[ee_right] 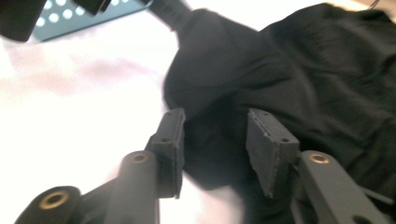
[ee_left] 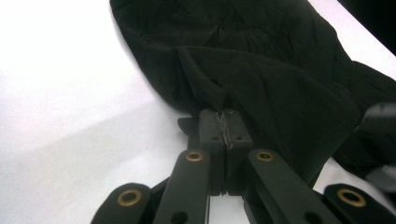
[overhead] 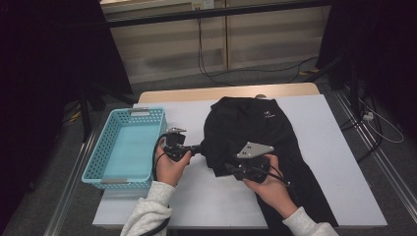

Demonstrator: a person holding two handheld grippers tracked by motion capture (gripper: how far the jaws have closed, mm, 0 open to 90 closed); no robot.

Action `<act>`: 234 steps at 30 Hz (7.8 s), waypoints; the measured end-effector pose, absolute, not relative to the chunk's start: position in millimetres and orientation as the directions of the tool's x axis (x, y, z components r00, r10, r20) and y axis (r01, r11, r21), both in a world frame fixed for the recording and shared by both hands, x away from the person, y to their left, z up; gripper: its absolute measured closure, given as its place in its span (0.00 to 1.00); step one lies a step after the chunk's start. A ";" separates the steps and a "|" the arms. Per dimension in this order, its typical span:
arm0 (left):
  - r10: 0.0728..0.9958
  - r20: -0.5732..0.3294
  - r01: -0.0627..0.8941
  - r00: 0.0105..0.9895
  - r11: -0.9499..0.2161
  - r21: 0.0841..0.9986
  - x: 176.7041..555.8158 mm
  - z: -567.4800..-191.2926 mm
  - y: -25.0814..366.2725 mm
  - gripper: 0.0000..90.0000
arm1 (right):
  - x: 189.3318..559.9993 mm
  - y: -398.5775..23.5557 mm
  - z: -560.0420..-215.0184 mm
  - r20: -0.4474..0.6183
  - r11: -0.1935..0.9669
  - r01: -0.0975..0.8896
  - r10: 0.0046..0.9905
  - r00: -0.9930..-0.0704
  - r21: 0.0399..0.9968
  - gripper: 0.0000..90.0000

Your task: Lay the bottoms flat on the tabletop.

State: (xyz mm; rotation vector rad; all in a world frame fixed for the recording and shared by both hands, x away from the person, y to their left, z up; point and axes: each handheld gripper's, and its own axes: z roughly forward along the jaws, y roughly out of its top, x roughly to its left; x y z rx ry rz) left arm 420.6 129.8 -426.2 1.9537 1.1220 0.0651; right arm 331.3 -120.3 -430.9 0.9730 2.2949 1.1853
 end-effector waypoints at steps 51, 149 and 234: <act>0.706 -0.298 0.660 0.642 -0.311 0.684 382.6 -437.2 144.7 0.53 | 321.5 -102.6 -453.2 -0.028 0.533 0.388 0.613 -0.789 0.752 0.62; 0.660 -0.345 0.687 0.667 -0.366 0.628 389.5 -420.2 122.2 1.00 | 289.4 -175.2 -445.0 0.096 0.369 0.487 0.712 -0.695 0.792 0.99; 0.726 -0.309 0.671 0.615 -0.275 0.689 389.4 -433.4 144.4 0.35 | 318.8 -106.7 -467.6 0.059 0.483 0.428 0.608 -0.792 0.764 0.99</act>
